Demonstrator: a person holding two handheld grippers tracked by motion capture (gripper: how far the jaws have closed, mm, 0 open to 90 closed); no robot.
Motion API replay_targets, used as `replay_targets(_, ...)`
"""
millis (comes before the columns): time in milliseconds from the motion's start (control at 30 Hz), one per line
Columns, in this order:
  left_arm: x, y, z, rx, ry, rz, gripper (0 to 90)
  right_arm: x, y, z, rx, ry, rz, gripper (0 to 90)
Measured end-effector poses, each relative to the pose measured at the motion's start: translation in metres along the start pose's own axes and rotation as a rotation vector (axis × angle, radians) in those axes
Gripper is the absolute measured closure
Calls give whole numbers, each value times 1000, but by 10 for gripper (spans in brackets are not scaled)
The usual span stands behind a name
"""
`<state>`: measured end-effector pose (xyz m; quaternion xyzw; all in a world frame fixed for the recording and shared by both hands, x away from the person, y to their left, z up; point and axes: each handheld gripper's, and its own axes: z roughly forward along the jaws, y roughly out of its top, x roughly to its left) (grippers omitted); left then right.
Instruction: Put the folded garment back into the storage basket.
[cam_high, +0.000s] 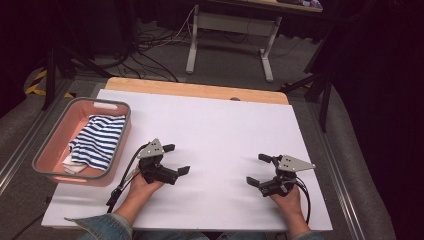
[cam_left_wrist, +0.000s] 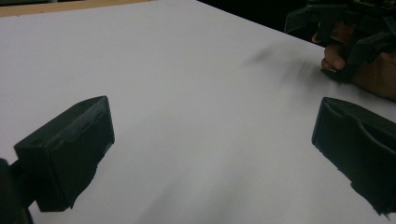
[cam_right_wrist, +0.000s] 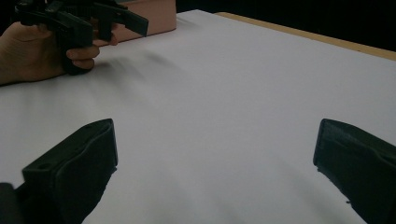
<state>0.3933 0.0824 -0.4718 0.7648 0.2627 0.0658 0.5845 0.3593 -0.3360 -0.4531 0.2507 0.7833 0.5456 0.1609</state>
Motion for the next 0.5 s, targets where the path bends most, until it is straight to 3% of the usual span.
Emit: replay_targets(500,-1,0,0,6,16,7,0,0,0,1,3,-2,2,0)
